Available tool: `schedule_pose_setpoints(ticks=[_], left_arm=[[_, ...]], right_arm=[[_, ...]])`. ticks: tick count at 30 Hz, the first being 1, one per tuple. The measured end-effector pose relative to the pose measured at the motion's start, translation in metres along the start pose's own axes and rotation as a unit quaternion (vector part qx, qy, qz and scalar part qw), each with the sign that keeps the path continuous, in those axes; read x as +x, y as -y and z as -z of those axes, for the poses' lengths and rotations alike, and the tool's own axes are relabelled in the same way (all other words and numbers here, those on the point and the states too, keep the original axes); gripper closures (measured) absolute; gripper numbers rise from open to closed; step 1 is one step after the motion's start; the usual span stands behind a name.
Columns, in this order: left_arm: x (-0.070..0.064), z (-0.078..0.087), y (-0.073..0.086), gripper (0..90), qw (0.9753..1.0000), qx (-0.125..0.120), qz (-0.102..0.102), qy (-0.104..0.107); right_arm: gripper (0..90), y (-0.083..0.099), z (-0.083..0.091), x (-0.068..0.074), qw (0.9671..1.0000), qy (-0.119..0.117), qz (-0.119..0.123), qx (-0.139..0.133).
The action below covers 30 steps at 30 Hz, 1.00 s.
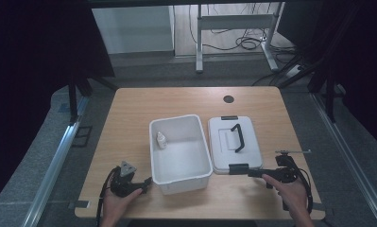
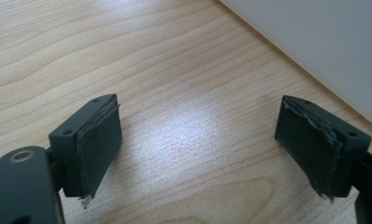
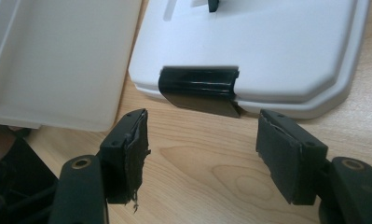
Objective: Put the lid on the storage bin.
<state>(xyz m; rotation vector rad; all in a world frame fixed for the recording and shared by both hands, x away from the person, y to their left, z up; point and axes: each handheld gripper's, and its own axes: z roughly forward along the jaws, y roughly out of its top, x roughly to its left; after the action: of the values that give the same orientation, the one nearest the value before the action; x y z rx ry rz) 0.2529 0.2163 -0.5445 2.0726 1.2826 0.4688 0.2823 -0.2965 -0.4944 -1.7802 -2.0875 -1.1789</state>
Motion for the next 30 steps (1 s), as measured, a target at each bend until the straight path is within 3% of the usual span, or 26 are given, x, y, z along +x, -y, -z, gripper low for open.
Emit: schedule_pose_setpoints(ticks=[11, 30], left_arm=[[0.0015, 0.0009, 0.0008, 14.4, 1.0, 0.0, -0.005, 0.005], [0.0025, 0.0005, 0.0006, 13.4, 1.0, 0.001, -0.007, 0.006]], right_arm=[[35.2, -0.0021, 0.0035, 0.005, 0.9999, 0.01, 0.003, -0.004], [35.7, 0.0017, -0.0041, 0.0044, 0.9993, 0.032, 0.01, 0.019]])
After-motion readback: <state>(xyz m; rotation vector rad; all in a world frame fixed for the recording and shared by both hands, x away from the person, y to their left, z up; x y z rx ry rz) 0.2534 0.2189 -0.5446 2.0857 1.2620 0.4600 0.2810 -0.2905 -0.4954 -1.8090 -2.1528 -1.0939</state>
